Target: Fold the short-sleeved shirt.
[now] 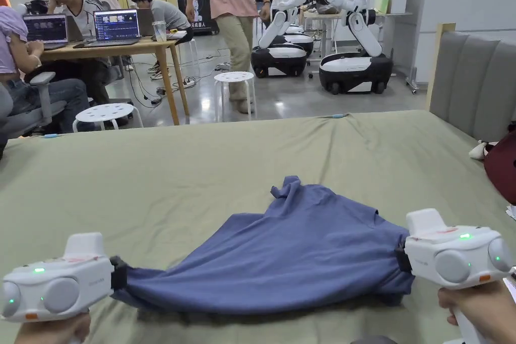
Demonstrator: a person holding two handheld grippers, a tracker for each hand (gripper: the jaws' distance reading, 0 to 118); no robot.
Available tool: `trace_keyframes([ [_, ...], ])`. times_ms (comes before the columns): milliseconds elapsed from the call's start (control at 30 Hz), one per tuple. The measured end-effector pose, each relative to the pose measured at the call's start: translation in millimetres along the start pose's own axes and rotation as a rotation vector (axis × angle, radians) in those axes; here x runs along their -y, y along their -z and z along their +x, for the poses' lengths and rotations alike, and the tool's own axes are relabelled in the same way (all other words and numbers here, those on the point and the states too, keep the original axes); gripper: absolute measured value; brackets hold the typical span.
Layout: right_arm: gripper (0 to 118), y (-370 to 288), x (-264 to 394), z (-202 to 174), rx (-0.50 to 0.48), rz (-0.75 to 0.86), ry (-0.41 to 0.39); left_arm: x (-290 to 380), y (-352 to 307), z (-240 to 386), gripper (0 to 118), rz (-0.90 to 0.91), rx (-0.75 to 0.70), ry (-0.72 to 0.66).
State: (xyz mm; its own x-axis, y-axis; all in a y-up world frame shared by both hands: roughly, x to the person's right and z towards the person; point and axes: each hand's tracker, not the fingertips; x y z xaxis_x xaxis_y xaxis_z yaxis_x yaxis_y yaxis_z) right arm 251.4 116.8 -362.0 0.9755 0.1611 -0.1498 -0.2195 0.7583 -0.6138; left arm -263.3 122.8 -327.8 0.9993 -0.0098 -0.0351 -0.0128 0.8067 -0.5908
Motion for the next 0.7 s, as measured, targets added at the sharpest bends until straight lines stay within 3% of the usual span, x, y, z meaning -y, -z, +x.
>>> trace_keyframes([
  [133, 4, 11.4, 10.1, 6.2, -0.002, -0.049, 0.037, 13.9, 10.1, -7.4, 2, -0.053, 0.011, -0.060],
  [167, 11, 10.2, 9.2, 8.6, -0.016, -0.047, 0.053, 13.4, 8.6, -9.0, 8, -0.041, 0.018, -0.079],
  [200, 29, 5.7, 9.2, 13.8, -0.030, -0.038, 0.073, 10.1, 5.6, -10.4, 20, -0.017, 0.030, -0.101],
  [233, 75, 1.3, 6.1, 16.6, -0.035, -0.014, 0.091, 5.3, 2.0, -10.8, 47, 0.018, 0.021, -0.114],
  [267, 109, -2.1, 2.3, 17.6, -0.036, 0.035, 0.101, 1.7, -2.8, -9.7, 72, 0.032, 0.010, -0.110],
  [300, 118, -5.2, -2.7, 18.1, -0.038, 0.078, 0.092, -4.8, -6.1, -8.9, 95, 0.041, 0.001, -0.102],
  [333, 112, -13.4, -6.8, 18.1, -0.028, 0.101, 0.097, -11.0, -9.2, -8.5, 118, 0.070, -0.006, -0.102],
  [433, 113, -27.4, -35.0, 11.5, -0.029, 0.145, 0.115, -26.9, -23.3, -5.7, 118, 0.163, 0.018, -0.094],
  [500, 113, -28.8, -35.0, 13.5, -0.016, 0.140, 0.116, -37.0, -29.9, -4.7, 104, 0.143, 0.023, -0.101],
  [533, 102, -30.6, -38.4, 10.7, -0.010, 0.145, 0.111, -38.1, -32.5, -2.5, 76, 0.148, 0.020, -0.099],
  [567, 84, -31.8, -41.0, 7.3, -0.005, 0.155, 0.098, -39.6, -33.7, -1.0, 38, 0.162, 0.011, -0.085],
  [600, 55, -28.6, -43.5, 4.7, 0.004, 0.158, 0.091, -39.3, -32.3, 0.2, 0, 0.168, -0.011, -0.062],
  [633, 11, -26.7, -45.1, 1.0, 0.009, 0.158, 0.083, -37.4, -34.4, 1.1, 0, 0.166, -0.039, -0.046],
  [667, 0, -25.4, -46.1, -2.9, 0.012, 0.155, 0.081, -36.0, -34.0, 2.2, 0, 0.154, -0.045, -0.038],
  [700, 0, -24.8, -45.7, -4.9, 0.006, 0.152, 0.082, -34.8, -33.3, 1.2, 0, 0.140, -0.031, -0.037],
])
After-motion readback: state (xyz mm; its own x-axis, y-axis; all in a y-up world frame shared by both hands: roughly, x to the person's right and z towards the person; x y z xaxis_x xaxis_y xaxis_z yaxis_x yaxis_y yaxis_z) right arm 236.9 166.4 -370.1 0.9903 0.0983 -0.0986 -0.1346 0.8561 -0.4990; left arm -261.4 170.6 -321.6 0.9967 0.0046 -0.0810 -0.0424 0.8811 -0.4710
